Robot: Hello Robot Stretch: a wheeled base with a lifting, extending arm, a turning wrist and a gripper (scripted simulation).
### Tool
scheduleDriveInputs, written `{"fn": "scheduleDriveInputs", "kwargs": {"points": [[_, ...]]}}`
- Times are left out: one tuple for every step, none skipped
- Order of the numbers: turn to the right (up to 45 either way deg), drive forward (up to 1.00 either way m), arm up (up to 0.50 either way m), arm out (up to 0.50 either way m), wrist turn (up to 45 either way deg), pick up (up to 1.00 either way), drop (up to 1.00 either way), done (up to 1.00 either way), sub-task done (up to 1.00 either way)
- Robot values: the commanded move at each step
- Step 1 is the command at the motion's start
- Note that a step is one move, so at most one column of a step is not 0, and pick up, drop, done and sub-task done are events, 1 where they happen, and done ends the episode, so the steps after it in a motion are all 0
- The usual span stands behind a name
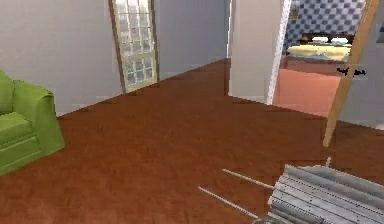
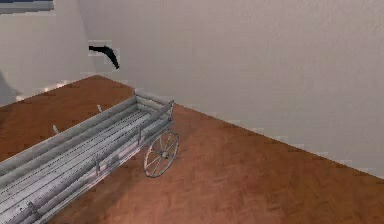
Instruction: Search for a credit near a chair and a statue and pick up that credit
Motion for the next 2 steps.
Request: {"fn": "scheduleDriveInputs", "kwargs": {"points": [[0.0,0.25,0.0,0.0,0.0,0.0,0.0,0.0,0.0],[-45.0,0.0,0.0,0.0,0.0,0.0,0.0,0.0,0.0]]}}
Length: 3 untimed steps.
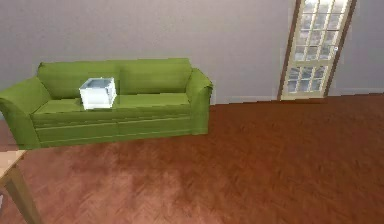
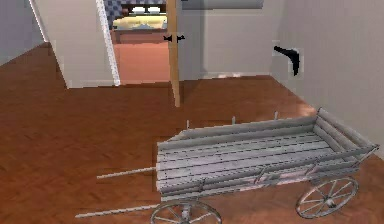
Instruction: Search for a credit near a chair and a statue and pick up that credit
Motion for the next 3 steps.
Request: {"fn": "scheduleDriveInputs", "kwargs": {"points": [[-15.0,0.0,0.0,0.0,0.0,0.0,0.0,0.0,0.0],[0.0,1.0,0.0,0.0,0.0,0.0,0.0,0.0,0.0],[-6.0,0.0,0.0,0.0,0.0,0.0,0.0,0.0,0.0]]}}
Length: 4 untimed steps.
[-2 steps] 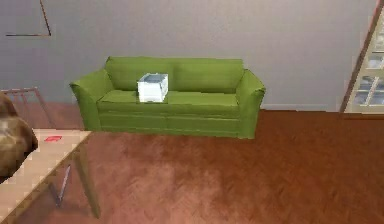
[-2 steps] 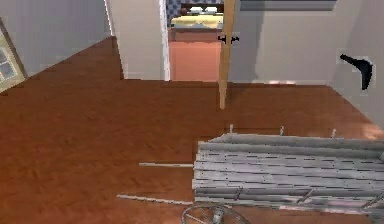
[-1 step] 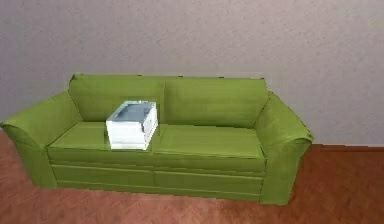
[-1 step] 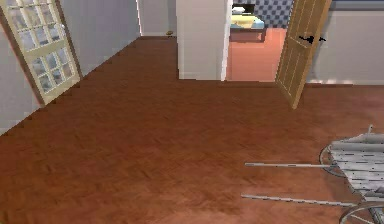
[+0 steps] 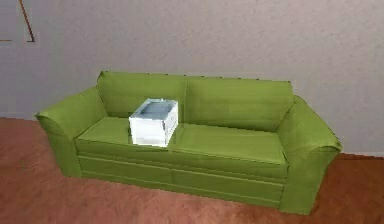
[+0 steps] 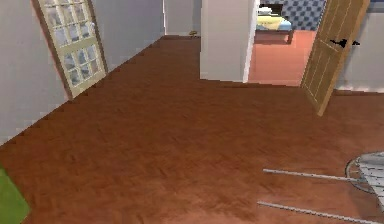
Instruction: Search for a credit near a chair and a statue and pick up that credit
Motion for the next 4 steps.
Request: {"fn": "scheduleDriveInputs", "kwargs": {"points": [[0.0,0.45,0.0,0.0,0.0,0.0,0.0,0.0,0.0],[-45.0,0.0,0.0,0.0,0.0,0.0,0.0,0.0,0.0],[-9.0,0.0,0.0,0.0,0.0,0.0,0.0,0.0,0.0],[0.0,0.2,0.0,0.0,0.0,0.0,0.0,0.0,0.0]]}}
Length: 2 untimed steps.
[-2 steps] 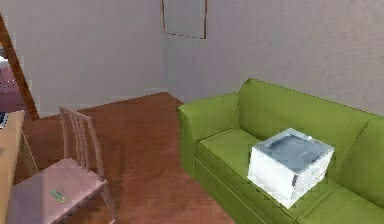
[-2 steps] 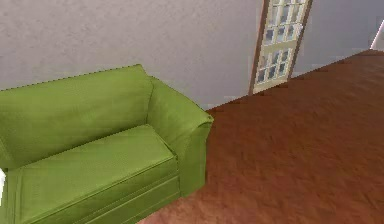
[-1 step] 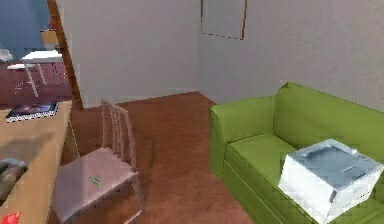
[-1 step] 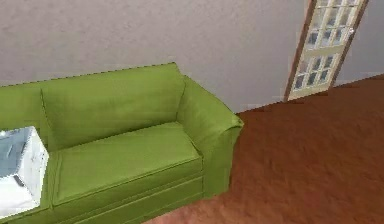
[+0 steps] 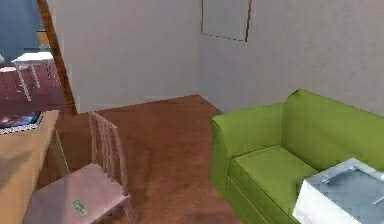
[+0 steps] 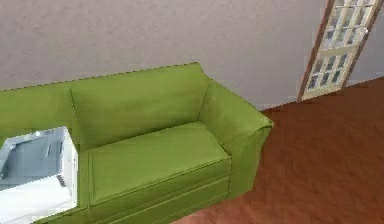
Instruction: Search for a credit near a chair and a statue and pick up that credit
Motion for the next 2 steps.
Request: {"fn": "scheduleDriveInputs", "kwargs": {"points": [[-45.0,0.0,0.0,0.0,0.0,0.0,0.0,0.0,0.0],[-45.0,0.0,0.0,0.0,0.0,0.0,0.0,0.0,0.0]]}}
